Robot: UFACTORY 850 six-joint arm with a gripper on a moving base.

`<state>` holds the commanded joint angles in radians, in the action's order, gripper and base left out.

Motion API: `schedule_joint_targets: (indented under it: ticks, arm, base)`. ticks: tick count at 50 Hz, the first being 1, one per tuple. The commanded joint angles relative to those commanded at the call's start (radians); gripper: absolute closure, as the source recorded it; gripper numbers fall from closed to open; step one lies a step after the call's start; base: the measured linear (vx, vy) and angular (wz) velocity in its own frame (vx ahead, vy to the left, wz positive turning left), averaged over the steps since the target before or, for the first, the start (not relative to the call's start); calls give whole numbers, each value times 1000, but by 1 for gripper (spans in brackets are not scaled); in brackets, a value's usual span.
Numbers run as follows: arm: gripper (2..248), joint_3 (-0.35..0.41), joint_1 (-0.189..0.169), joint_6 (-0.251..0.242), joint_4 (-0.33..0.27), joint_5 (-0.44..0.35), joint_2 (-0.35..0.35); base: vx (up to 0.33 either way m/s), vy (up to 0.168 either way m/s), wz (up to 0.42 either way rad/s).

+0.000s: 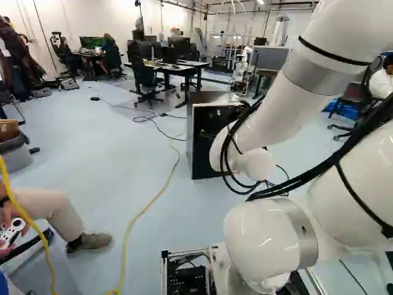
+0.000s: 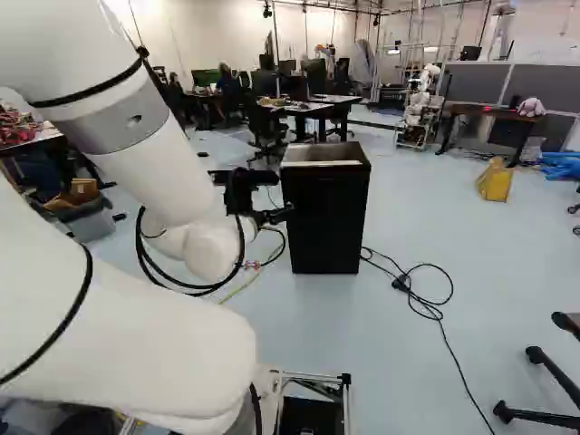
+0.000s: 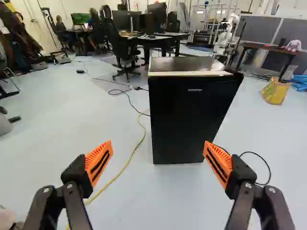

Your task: Grab a drink from the fridge

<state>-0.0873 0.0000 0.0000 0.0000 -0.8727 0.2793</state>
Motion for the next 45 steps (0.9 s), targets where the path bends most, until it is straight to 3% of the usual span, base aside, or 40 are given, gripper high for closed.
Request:
schedule_joint_targets:
  ticks: [45]
  arm:
    - [3,0,0,0,0,0,0]
  base:
    - [7,0,-1]
